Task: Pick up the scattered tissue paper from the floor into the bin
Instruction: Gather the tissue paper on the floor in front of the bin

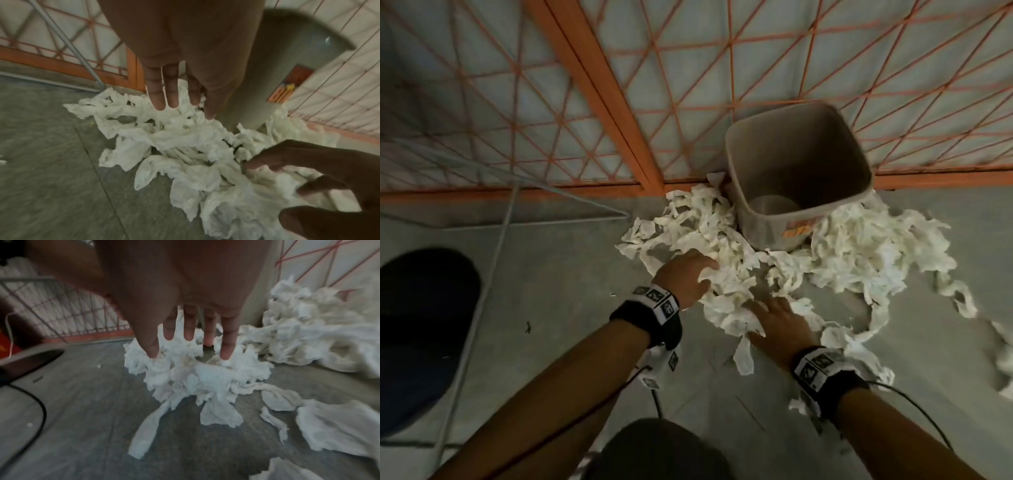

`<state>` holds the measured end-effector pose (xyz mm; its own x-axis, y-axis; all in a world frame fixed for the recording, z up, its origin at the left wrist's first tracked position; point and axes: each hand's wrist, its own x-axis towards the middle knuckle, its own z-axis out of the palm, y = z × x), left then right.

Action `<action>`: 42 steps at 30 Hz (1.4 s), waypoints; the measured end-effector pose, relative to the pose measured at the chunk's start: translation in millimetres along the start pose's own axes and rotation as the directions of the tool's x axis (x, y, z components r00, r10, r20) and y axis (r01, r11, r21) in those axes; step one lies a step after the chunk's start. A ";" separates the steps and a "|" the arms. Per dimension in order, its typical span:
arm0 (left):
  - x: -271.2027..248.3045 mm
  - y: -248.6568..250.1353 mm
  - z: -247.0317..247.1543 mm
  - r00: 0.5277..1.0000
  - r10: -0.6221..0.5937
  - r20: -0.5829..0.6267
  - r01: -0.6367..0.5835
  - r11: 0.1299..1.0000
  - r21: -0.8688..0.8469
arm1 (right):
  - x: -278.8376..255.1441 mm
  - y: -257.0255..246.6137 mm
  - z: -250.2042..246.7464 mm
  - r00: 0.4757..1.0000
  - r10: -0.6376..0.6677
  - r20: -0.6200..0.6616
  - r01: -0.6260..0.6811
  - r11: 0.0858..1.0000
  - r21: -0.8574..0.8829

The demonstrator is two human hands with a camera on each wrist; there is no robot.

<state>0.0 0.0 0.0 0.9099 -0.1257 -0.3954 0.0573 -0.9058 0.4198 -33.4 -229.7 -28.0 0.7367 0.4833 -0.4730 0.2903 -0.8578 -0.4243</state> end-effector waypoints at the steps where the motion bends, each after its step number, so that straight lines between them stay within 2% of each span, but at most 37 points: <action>1: 7.3 -1.3 10.0 1.000 0.024 0.016 -0.024 0.999 0.040 | 6.7 2.6 9.8 0.999 -0.011 0.032 0.012 0.999 -0.033; 5: 30.7 -8.0 49.4 0.995 0.065 0.081 -0.082 0.969 0.231 | 30.8 19.0 45.7 0.998 0.034 0.061 -0.023 0.986 -0.168; 8: 33.1 -10.2 63.7 0.996 0.079 0.038 -0.086 0.966 0.244 | 30.7 29.1 54.7 0.998 0.065 0.027 -0.059 0.983 -0.176; 10: 28.5 -4.8 63.8 0.992 0.116 -0.047 -0.106 0.981 0.164 | 23.2 29.5 52.9 0.996 0.085 0.006 -0.084 0.995 -0.061; 12: 19.4 3.6 57.0 0.972 0.146 -0.182 -0.151 0.989 -0.013 | 15.9 27.7 46.1 0.992 0.103 -0.067 -0.097 0.991 0.089; 14: 10.8 11.1 45.3 0.942 0.118 -0.315 -0.176 0.971 -0.164 | 11.4 26.4 37.9 0.978 0.132 -0.162 -0.096 0.972 0.214; 17: 3.1 15.2 25.1 0.872 0.043 -0.487 -0.215 0.928 -0.304 | 10.2 29.1 28.5 0.938 0.159 -0.309 -0.051 0.942 0.331; 19: 1.6 16.5 13.4 0.815 0.038 -0.579 -0.258 0.917 -0.303 | 9.9 34.5 20.6 0.899 0.214 -0.382 -0.037 0.907 0.420; 20: 1.9 17.5 9.9 0.801 0.040 -0.597 -0.272 0.913 -0.304 | 7.8 36.4 15.2 0.875 0.275 -0.398 -0.055 0.874 0.483; 22: 4.3 20.7 10.2 0.826 0.016 -0.564 -0.250 0.906 -0.341 | 1.1 38.0 3.4 0.833 0.412 -0.369 -0.089 0.757 0.647; 24: 8.9 25.7 19.9 0.890 0.017 -0.455 -0.188 0.924 -0.333 | -5.2 40.5 -7.5 0.801 0.522 -0.293 -0.132 0.631 0.764; 26: 16.5 28.5 38.9 0.963 0.083 -0.255 -0.121 0.984 -0.135 | -5.2 48.1 -12.1 0.767 0.600 -0.226 -0.196 0.556 0.808; 28: 27.1 26.1 62.5 0.995 0.095 0.000 -0.094 0.984 0.148 | -2.2 58.6 -11.3 0.732 0.648 -0.208 -0.248 0.538 0.805; 30: 36.6 22.0 78.1 0.991 0.048 0.128 -0.084 0.952 0.294 | -0.8 66.0 -9.9 0.734 0.633 -0.248 -0.262 0.600 0.756; 32: 44.1 15.3 83.9 0.992 0.047 0.115 -0.080 0.947 0.310 | 0.4 69.6 -7.8 0.753 0.587 -0.299 -0.255 0.678 0.690; 36: 38.5 17.9 71.7 0.987 0.119 -0.107 -0.104 0.985 0.137 | 11.7 69.8 -1.9 0.849 0.384 -0.364 -0.159 0.842 0.516; 39: 23.7 27.1 53.3 0.916 0.177 -0.359 -0.184 0.983 0.012 | 33.6 68.3 -0.4 0.936 0.226 -0.271 -0.138 0.941 0.308; 42: 6.9 33.2 38.9 0.860 0.166 -0.482 -0.227 0.971 -0.071 | 54.1 67.2 3.6 0.955 0.222 -0.195 -0.195 0.969 0.150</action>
<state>-7.8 -46.7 -20.6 0.9903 -0.0636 0.1232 -0.1219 -0.8225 0.5556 23.8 -260.6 -84.9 0.8876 0.2368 -0.3952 0.0460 -0.8991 -0.4353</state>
